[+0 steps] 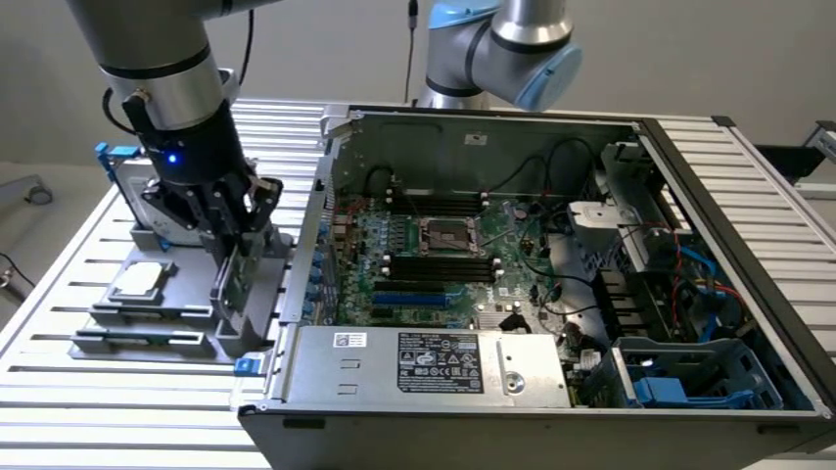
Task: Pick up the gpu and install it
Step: 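Pick up the gpu and move the gpu toward the slot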
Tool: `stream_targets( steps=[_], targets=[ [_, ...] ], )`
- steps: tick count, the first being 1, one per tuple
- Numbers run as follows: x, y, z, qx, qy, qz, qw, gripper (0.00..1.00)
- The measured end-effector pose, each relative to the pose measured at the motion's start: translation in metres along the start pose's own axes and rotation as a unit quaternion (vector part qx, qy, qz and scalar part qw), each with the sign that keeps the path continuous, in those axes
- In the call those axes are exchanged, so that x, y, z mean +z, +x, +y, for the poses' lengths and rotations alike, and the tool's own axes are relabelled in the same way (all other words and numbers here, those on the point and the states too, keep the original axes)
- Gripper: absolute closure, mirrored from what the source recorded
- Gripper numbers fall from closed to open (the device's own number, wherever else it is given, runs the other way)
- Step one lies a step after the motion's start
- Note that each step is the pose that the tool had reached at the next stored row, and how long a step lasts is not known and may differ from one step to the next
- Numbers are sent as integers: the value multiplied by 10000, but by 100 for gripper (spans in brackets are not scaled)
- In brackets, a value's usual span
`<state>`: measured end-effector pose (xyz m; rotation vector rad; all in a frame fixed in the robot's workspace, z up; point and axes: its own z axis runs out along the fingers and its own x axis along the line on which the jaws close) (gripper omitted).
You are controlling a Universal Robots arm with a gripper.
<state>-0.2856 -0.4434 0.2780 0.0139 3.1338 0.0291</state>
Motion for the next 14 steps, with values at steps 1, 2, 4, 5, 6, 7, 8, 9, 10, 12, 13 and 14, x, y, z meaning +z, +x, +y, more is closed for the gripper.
stream_targets(
  steps=[1,2,4,5,6,7,8,9,10,12,13,14],
  targets=[
    [-43,0,1,0,-1,-2,10000,74],
    [-87,-1,2,0,-1,-3,10000,74],
    [-178,-1,4,0,0,-4,10000,74],
    [-224,-1,4,0,0,-4,10000,74],
    [-268,-2,5,0,-1,-4,10000,74],
    [-316,-2,6,0,-1,-4,10000,74],
    [-362,-2,7,0,0,-3,10000,74],
    [-407,-3,8,0,0,-4,10000,74],
    [-453,-3,9,1,0,-4,10000,74],
    [-543,-6,10,-1,-1,-4,10000,74],
    [-587,-9,11,0,0,-4,10000,74],
    [-632,-14,12,0,-1,-4,10000,74]
  ],
)
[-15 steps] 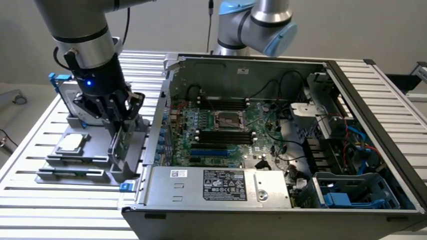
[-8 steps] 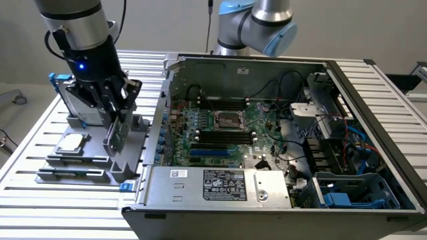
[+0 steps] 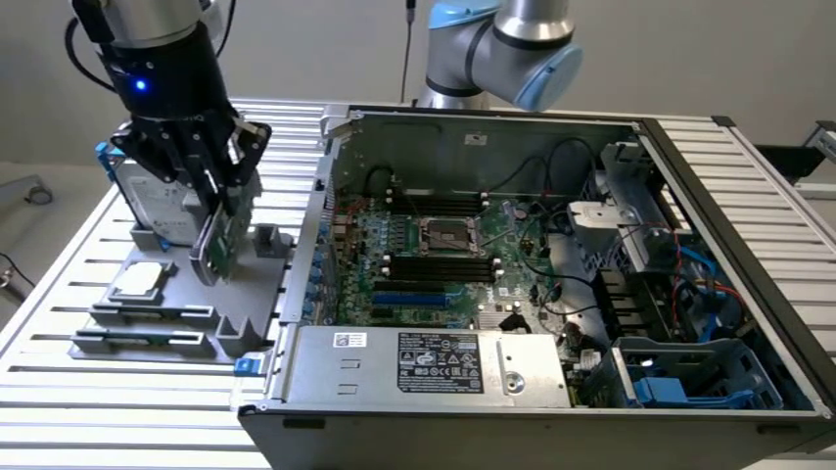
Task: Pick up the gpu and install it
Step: 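Pick up the gpu and move the gpu toward the slot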
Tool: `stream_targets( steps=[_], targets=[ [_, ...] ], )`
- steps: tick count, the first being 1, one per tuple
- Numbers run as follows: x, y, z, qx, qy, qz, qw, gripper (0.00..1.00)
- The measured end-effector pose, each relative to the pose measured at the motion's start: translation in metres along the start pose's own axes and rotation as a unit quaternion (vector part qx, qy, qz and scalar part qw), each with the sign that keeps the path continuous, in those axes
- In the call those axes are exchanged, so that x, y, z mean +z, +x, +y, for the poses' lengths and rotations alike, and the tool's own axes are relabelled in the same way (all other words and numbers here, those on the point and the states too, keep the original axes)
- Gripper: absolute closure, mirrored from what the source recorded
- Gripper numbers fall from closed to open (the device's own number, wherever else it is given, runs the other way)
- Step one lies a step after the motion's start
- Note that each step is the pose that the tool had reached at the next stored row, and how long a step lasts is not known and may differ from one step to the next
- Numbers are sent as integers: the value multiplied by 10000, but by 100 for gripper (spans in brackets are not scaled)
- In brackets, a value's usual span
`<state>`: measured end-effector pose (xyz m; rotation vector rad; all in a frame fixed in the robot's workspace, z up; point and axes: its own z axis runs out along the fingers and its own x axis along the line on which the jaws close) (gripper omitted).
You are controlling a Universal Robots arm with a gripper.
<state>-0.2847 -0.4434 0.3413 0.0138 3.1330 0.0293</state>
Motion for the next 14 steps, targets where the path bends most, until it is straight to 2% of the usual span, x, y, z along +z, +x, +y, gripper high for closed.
stream_targets(
  steps=[7,14],
  targets=[
    [-318,-102,4,0,0,0,10000,74],
    [-634,-346,-4,1,-1,6,10000,74]
  ],
)
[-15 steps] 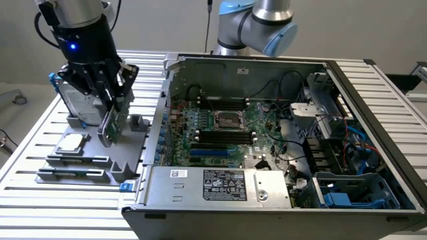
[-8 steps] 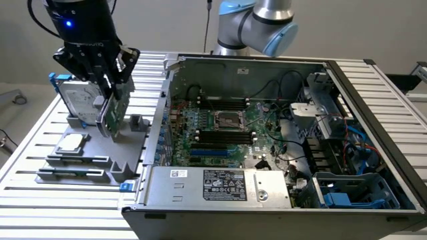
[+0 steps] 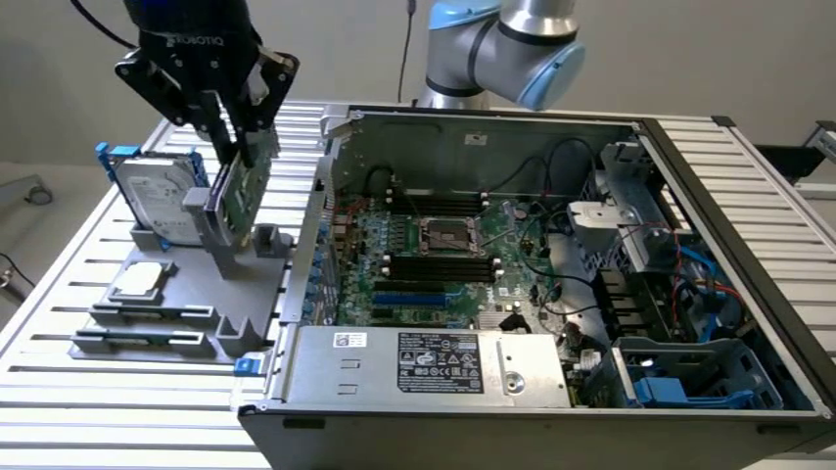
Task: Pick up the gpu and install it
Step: 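Pick up the gpu and move the gpu toward the slot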
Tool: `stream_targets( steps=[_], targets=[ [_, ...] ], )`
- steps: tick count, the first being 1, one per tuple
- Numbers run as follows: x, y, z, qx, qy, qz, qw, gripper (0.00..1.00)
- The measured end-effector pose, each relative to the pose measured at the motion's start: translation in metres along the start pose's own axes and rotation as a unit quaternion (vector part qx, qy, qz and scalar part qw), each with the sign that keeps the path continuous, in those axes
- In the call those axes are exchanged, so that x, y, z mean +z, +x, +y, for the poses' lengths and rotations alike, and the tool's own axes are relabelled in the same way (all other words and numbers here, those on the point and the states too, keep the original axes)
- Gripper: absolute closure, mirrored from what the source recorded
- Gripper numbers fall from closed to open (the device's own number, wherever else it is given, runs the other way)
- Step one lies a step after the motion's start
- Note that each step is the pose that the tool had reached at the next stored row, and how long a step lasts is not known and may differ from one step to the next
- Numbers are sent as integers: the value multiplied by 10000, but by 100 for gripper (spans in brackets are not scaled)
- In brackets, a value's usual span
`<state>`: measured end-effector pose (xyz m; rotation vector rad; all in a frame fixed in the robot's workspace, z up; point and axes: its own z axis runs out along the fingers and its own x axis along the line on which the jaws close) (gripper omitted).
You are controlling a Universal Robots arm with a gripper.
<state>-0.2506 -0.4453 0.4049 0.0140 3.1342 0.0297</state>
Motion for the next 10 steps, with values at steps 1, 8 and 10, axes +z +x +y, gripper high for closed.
stream_targets(
  steps=[1,8,10],
  targets=[
    [-45,-43,-3,0,-1,3,10000,74],
    [-306,-364,-52,0,-26,20,10000,74],
    [-313,-452,-68,1,-33,20,10000,74]
  ],
)
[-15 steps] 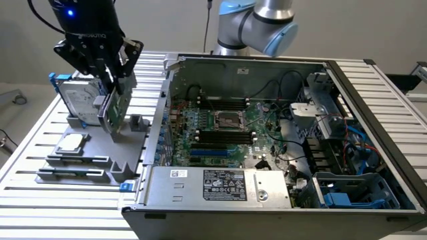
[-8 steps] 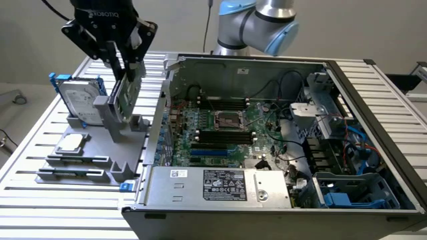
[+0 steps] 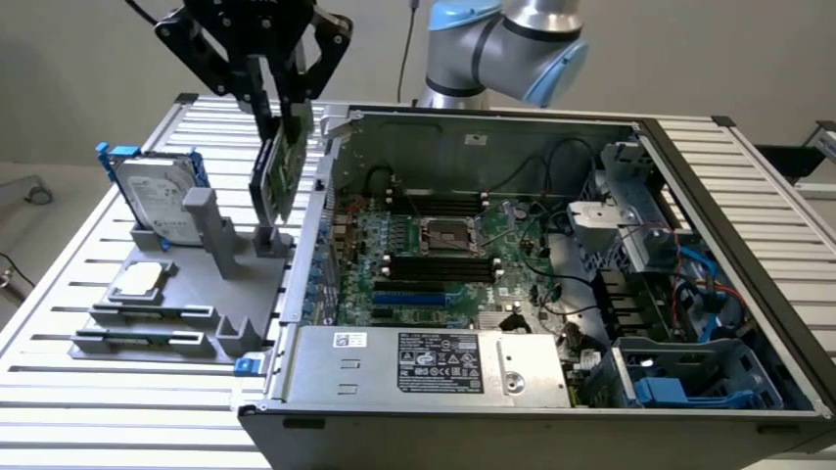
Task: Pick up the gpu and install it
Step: 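Pick up the gpu and move the gpu toward the slot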
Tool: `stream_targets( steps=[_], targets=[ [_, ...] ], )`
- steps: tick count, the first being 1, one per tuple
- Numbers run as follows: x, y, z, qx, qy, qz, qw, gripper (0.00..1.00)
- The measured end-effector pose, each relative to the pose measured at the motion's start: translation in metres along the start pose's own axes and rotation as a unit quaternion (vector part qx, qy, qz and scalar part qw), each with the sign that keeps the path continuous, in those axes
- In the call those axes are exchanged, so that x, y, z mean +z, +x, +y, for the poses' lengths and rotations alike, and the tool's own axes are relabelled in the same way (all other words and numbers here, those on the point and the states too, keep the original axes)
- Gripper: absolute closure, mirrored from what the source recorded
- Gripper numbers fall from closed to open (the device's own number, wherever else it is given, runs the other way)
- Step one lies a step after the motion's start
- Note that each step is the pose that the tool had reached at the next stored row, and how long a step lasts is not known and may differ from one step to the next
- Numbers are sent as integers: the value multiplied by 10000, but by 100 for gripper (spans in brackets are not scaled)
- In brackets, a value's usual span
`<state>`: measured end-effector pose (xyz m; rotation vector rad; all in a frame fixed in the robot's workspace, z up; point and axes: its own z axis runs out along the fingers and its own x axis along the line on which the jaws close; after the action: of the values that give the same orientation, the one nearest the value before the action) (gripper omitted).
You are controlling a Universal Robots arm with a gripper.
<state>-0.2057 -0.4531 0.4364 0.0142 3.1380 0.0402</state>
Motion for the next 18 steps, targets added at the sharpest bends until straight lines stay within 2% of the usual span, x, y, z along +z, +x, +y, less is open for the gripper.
stream_targets(
  steps=[7,18],
  targets=[
    [20,-320,-14,0,-1,0,10000,74],
    [217,-818,1,-1,29,1,10000,74]
  ],
)
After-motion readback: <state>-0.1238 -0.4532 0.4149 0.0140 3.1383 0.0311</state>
